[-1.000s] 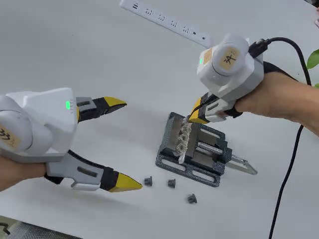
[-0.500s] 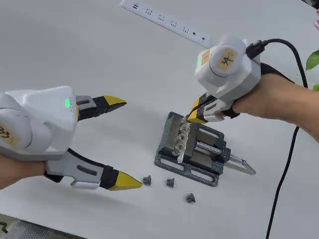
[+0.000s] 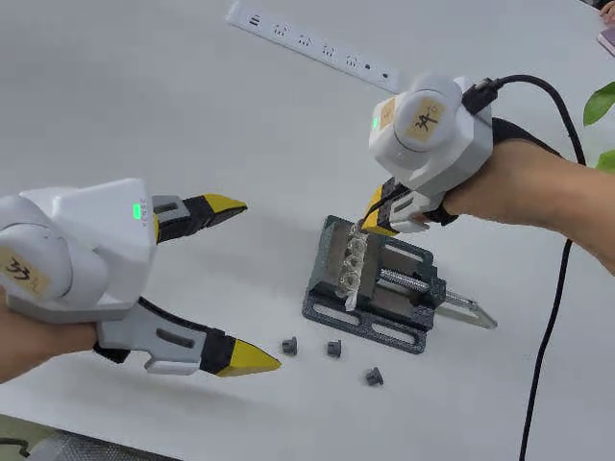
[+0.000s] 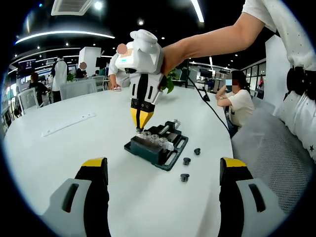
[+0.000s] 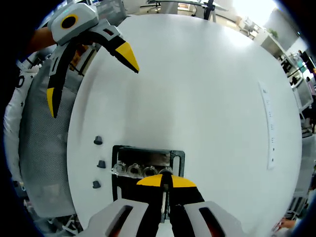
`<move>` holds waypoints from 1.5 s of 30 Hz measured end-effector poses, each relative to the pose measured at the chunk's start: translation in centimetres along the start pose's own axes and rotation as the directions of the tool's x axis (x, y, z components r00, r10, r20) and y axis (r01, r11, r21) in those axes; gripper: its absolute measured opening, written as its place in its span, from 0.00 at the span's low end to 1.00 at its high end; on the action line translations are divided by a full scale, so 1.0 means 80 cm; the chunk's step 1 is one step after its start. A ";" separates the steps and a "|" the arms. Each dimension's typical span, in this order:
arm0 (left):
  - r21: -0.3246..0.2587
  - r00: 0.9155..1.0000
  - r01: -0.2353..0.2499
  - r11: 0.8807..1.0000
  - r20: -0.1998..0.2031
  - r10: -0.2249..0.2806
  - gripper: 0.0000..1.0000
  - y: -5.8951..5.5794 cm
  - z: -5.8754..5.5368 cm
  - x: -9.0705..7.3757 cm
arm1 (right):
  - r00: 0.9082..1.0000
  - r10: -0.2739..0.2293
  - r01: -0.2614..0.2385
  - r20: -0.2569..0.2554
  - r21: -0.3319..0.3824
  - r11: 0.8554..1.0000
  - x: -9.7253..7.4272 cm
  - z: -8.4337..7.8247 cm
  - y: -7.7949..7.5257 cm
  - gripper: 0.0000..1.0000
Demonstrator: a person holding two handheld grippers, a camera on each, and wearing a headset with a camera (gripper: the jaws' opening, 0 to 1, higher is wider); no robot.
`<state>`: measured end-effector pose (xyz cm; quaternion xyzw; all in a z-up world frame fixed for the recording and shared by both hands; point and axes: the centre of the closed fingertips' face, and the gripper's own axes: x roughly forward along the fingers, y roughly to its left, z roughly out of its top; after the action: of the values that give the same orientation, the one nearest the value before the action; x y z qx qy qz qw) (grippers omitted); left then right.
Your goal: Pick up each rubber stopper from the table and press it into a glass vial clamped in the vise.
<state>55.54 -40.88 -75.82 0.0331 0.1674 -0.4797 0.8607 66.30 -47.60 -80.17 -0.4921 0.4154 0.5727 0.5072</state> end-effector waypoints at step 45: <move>0.060 0.999 0.028 0.998 -0.046 -0.025 0.92 -0.032 0.021 -0.003 | 0.917 -0.222 0.116 0.332 0.311 0.943 -0.073 -0.028 0.015 0.19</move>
<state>53.74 -42.44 -73.90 0.0680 0.1726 -0.4950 0.8489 65.47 -50.92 -74.81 -0.3339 0.3483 0.5413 0.6887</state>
